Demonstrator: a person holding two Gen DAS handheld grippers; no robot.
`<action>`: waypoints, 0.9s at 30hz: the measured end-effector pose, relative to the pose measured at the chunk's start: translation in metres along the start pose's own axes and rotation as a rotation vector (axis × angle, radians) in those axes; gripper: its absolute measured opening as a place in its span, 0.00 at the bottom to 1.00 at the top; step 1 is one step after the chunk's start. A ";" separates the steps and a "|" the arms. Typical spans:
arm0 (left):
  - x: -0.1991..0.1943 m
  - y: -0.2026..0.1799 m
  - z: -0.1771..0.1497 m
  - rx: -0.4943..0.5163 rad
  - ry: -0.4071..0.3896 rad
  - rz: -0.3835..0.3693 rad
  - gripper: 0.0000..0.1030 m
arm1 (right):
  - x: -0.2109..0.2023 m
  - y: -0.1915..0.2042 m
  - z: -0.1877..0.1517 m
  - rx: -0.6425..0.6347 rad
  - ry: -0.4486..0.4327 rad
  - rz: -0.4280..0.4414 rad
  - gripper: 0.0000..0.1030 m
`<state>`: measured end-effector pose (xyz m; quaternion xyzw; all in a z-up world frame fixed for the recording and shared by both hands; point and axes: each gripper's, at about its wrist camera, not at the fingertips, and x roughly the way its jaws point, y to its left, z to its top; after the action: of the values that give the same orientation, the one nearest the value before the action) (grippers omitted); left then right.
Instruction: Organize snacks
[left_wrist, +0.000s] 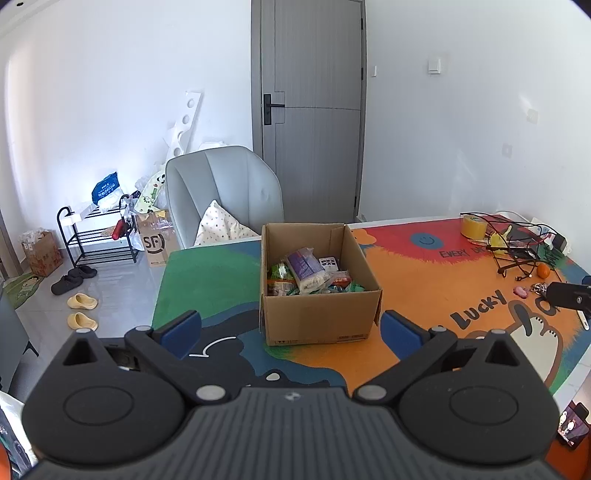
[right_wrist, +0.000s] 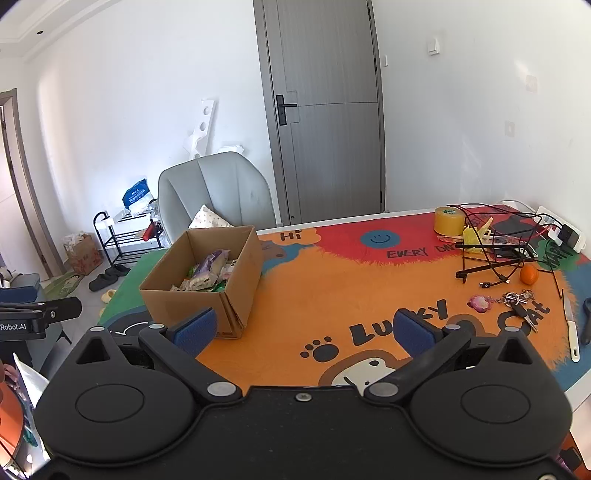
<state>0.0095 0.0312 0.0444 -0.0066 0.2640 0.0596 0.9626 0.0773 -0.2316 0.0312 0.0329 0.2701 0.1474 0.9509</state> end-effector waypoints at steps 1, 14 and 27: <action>0.000 0.000 0.000 0.000 0.000 -0.001 1.00 | 0.000 0.000 0.000 0.001 0.000 -0.001 1.00; -0.002 -0.001 0.001 -0.005 -0.005 -0.003 1.00 | -0.001 -0.001 0.001 0.001 0.000 -0.002 1.00; -0.004 0.001 0.002 -0.013 -0.008 -0.008 1.00 | 0.000 0.002 0.001 -0.008 0.000 0.003 1.00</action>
<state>0.0070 0.0321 0.0482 -0.0137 0.2596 0.0573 0.9639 0.0769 -0.2301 0.0321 0.0295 0.2693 0.1498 0.9509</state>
